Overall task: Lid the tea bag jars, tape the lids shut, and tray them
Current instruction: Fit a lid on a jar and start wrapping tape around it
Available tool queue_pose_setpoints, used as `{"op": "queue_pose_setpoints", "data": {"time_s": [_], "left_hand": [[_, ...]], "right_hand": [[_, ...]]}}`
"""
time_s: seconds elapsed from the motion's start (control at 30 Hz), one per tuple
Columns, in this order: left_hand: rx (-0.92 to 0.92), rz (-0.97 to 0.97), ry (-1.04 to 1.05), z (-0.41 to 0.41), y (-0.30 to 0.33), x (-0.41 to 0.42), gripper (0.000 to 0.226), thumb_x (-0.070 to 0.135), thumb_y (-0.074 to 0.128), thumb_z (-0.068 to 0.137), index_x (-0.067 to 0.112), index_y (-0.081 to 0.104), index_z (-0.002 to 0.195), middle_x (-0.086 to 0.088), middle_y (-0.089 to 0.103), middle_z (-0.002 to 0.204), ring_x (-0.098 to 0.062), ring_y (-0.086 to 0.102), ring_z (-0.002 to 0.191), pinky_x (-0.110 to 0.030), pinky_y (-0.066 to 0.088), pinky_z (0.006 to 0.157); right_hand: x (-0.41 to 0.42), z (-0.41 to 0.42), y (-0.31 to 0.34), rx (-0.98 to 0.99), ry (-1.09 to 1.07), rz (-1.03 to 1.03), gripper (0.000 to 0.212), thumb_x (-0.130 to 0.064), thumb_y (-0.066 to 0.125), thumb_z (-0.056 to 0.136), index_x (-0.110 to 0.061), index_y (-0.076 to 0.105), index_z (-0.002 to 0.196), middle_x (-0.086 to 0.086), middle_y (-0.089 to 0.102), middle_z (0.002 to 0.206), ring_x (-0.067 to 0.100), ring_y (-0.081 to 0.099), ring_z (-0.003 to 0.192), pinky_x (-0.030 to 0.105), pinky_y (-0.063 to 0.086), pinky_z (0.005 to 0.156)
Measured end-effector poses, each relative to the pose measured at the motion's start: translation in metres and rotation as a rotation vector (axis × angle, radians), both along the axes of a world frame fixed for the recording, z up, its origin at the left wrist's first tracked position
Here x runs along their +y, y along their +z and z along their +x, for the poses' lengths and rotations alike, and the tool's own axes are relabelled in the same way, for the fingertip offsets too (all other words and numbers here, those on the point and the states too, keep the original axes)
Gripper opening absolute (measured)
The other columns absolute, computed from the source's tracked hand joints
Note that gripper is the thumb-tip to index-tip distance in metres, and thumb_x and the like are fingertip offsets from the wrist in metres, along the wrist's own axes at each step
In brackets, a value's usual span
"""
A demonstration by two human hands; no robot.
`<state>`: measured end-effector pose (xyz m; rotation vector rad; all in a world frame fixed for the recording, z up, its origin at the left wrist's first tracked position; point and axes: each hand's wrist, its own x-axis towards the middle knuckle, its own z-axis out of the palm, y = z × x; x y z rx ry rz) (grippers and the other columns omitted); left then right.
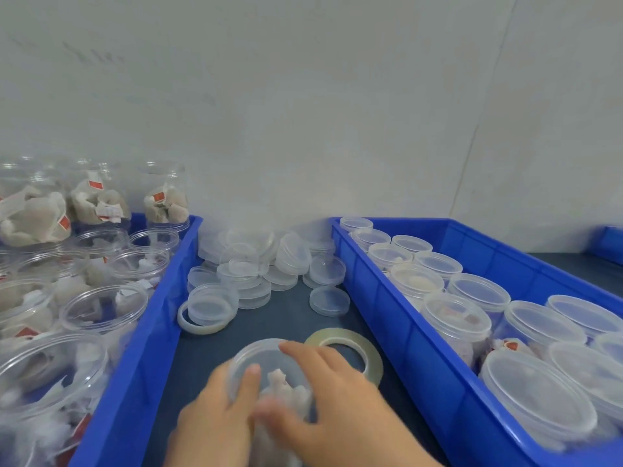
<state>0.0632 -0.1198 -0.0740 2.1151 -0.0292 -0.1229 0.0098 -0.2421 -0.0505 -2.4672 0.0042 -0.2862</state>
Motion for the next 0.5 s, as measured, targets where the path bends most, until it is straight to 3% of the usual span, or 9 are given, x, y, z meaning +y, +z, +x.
{"op": "queue_pose_setpoints", "data": {"time_s": [0.1,0.2,0.37,0.43,0.5], "left_hand": [[-0.066,-0.035,0.049,-0.005,-0.001,-0.007,0.031,0.042,0.043,0.091,0.029,0.058,0.115,-0.009,0.062,0.108,-0.031,0.052,0.107,-0.039,0.038,0.094],[-0.199,-0.137,0.082,-0.018,0.024,-0.021,0.034,0.047,0.041,0.086,0.036,0.060,0.112,-0.005,0.064,0.104,-0.030,0.053,0.102,-0.042,0.041,0.088],[-0.434,-0.289,-0.029,-0.026,0.098,-0.079,0.026,0.038,0.040,0.088,0.025,0.057,0.102,0.010,0.053,0.079,-0.008,0.048,0.072,-0.032,0.030,0.063],[-0.496,-0.302,-0.094,-0.024,0.124,-0.115,0.026,0.036,0.039,0.092,0.020,0.052,0.107,0.004,0.053,0.086,-0.017,0.047,0.078,-0.030,0.026,0.066],[-0.506,-0.346,-0.275,-0.021,0.145,-0.152,0.040,0.041,0.036,0.095,0.018,0.043,0.127,0.003,0.052,0.105,-0.019,0.049,0.097,-0.026,0.029,0.075]], "right_hand": [[-0.001,-0.005,0.004,0.020,0.042,-0.006,0.067,-0.055,0.061,0.079,-0.049,0.027,0.137,-0.020,0.030,0.134,0.002,0.032,0.123,0.010,0.029,0.089],[-0.016,-0.016,0.018,-0.031,0.023,0.016,0.067,-0.039,0.069,0.079,-0.044,0.037,0.137,-0.016,0.016,0.152,0.010,0.028,0.135,0.028,0.029,0.109],[-0.055,-0.034,0.068,-0.364,-0.158,0.063,0.056,-0.027,0.076,0.074,-0.035,0.056,0.126,-0.014,0.046,0.129,0.007,0.050,0.105,0.025,0.044,0.092],[-0.083,-0.040,0.092,-0.484,-0.242,0.069,0.053,-0.021,0.077,0.074,-0.032,0.060,0.122,-0.013,0.053,0.118,0.006,0.054,0.101,0.024,0.046,0.089],[-0.115,-0.046,0.112,-0.573,-0.361,0.032,0.053,-0.014,0.077,0.074,-0.031,0.061,0.122,-0.013,0.055,0.121,0.007,0.055,0.105,0.024,0.046,0.092]]}}
